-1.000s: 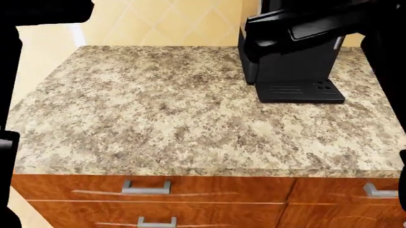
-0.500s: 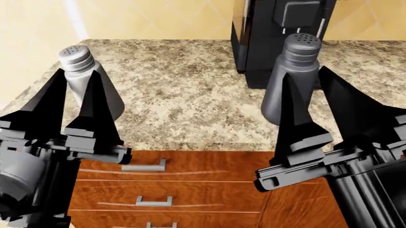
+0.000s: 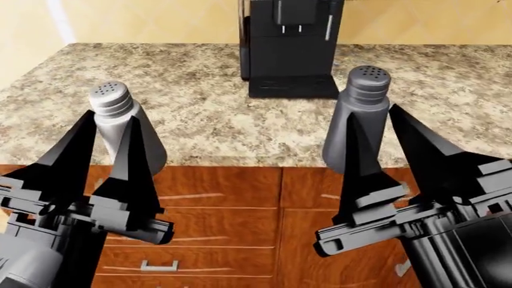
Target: Pick and place the shaker into the drawer. Then close the cabinet.
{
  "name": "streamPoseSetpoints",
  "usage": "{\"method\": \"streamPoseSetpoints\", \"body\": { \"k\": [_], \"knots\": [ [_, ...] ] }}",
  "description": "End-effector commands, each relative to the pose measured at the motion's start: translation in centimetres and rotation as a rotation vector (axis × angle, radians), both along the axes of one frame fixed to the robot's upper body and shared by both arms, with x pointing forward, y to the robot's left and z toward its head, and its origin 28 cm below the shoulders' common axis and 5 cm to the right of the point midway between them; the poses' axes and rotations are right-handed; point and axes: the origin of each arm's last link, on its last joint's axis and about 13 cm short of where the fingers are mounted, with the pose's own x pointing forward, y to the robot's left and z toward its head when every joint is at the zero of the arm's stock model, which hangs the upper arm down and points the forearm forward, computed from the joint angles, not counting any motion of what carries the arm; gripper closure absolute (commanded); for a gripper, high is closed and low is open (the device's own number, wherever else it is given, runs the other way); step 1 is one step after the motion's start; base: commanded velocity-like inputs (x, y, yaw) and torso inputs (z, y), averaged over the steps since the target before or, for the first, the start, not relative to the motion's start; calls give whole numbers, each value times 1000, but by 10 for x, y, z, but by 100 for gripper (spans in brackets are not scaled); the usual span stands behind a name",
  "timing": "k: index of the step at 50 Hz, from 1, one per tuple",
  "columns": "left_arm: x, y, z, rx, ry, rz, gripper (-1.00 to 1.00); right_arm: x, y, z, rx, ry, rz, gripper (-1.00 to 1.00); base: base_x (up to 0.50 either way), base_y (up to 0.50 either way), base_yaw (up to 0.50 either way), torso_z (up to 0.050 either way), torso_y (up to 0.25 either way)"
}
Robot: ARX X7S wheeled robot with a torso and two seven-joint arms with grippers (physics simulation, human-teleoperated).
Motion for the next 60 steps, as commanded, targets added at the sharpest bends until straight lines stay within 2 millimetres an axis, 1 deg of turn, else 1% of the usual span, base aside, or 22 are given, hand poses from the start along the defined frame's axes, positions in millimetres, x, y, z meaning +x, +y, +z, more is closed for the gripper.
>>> {"method": "streamPoseSetpoints", "body": {
  "k": [1, 20, 40, 60],
  "knots": [
    [-3, 0, 0, -11, -3, -18, 100, 0, 2, -1, -11, 4, -1, 100, -236, -503, 0, 0, 0],
    [-5, -2, 0, -3, -6, -28, 100, -1, 1, -1, 2, -2, 7, 100, -217, -503, 0, 0, 0],
    [-4, -3, -2, 4, -2, -37, 100, -2, 0, -1, 8, -10, 16, 100, -13, -500, 0, 0, 0],
    [-10, -4, 1, 9, -21, -52, 100, -7, 0, 0, 8, -32, 6, 100, -7, -500, 0, 1, 0]
  ]
}}
